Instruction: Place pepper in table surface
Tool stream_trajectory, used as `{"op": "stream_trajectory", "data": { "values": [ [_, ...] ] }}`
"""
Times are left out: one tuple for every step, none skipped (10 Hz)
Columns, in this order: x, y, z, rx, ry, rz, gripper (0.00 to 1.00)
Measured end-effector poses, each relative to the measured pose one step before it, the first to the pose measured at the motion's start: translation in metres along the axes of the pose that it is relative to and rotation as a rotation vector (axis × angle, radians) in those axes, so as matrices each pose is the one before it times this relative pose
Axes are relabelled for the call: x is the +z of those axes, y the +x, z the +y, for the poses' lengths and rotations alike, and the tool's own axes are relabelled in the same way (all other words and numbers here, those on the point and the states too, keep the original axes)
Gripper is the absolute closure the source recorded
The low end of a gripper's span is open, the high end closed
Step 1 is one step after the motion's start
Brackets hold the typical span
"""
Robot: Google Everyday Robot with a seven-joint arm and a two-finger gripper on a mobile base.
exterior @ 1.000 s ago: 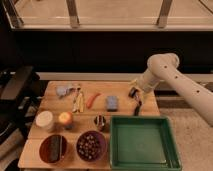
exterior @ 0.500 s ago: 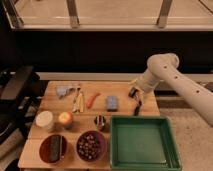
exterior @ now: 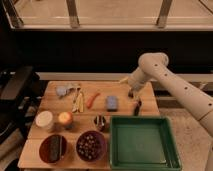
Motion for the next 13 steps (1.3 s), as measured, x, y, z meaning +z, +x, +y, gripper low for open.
{"op": "stream_trajectory", "data": {
  "values": [
    [0.00976,-0.01304,-0.01933,-0.06555,-0.00623,-0.00600,0.20],
    [0.00843,-0.00874,-0.01455,-0.05545,-0.00964,-0.00190,0.20],
    [0.00712,-0.00605,-0.01072,-0.04601,-0.00791,-0.00235,0.20],
    [0.00803,-0.00635,-0.01080,-0.05543,-0.01256,0.00013,0.20],
    [0.01212,-0.00879,-0.01676,-0.08116,-0.02057,0.00109,0.20],
    [0.00795,-0.00481,-0.01145,-0.05049,-0.01108,-0.00152,0.20],
    [0.01074,-0.00555,-0.01421,-0.06766,-0.00946,-0.00668,0.20],
    [0.00913,-0.00236,-0.00873,-0.04398,-0.00335,-0.01105,0.20],
    [0.00777,-0.00046,-0.00744,-0.02226,0.00394,-0.01674,0.20],
    [0.00720,-0.00009,-0.00791,-0.01662,0.01060,-0.01560,0.20],
    [0.00310,0.00018,-0.00617,-0.00061,0.01908,-0.00833,0.20],
    [-0.00051,0.00047,0.00124,0.00367,0.00278,0.00086,0.20],
    [-0.00001,0.00021,0.00101,0.00160,-0.00019,0.00051,0.20]
  ]
}}
